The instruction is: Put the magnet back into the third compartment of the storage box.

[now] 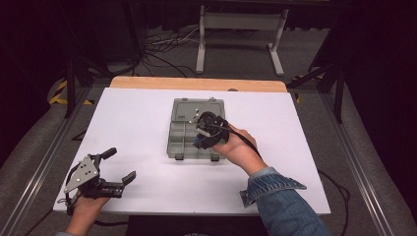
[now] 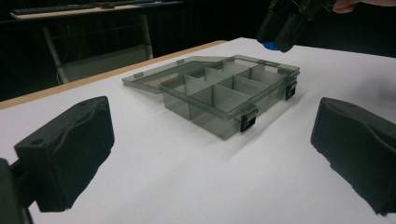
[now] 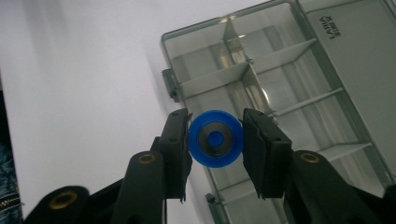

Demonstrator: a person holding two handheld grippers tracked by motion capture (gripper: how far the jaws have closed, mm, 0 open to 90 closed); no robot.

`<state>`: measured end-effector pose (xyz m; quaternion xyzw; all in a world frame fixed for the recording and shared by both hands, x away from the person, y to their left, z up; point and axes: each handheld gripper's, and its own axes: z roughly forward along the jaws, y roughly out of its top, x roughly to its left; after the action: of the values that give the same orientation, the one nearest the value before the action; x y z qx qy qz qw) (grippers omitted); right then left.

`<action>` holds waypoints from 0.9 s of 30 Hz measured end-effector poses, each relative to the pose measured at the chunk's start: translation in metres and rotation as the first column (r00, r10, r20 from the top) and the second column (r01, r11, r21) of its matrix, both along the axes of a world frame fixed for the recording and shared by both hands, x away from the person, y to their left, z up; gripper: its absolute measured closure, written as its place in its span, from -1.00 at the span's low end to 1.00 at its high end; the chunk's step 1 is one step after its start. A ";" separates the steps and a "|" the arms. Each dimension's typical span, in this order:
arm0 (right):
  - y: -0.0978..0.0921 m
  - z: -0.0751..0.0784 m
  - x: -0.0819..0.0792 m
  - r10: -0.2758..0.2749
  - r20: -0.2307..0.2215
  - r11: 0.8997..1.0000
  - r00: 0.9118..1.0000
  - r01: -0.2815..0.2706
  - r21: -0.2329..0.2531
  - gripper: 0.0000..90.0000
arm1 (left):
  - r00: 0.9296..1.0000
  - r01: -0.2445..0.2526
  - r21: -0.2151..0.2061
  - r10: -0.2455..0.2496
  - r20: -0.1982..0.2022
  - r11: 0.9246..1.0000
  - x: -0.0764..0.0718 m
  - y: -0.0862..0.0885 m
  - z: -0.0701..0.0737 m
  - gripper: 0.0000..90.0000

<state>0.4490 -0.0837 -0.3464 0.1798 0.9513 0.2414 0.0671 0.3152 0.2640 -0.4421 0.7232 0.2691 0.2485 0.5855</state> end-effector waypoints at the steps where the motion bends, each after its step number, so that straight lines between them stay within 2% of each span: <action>1: -0.001 0.000 0.002 -0.005 0.003 1.000 1.000 0.005 -0.004 0.39 | 1.000 0.002 0.003 -0.002 -0.003 1.000 0.000 0.000 0.000 -0.99; 16: -0.011 -0.005 0.036 -0.099 -0.002 0.995 0.995 0.099 -0.005 0.39 | 1.000 0.008 0.006 -0.008 -0.013 1.000 0.001 0.000 -0.001 -0.99; 27: -0.013 -0.010 0.053 -0.148 -0.002 0.989 0.989 0.148 -0.011 0.38 | 1.000 0.005 0.007 -0.005 -0.010 1.000 0.001 0.000 -0.001 -0.99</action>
<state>0.5022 -0.0967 -0.3562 0.2500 0.9366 0.2303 0.0847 0.3165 0.2645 -0.4428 0.7273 0.2694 0.2444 0.5820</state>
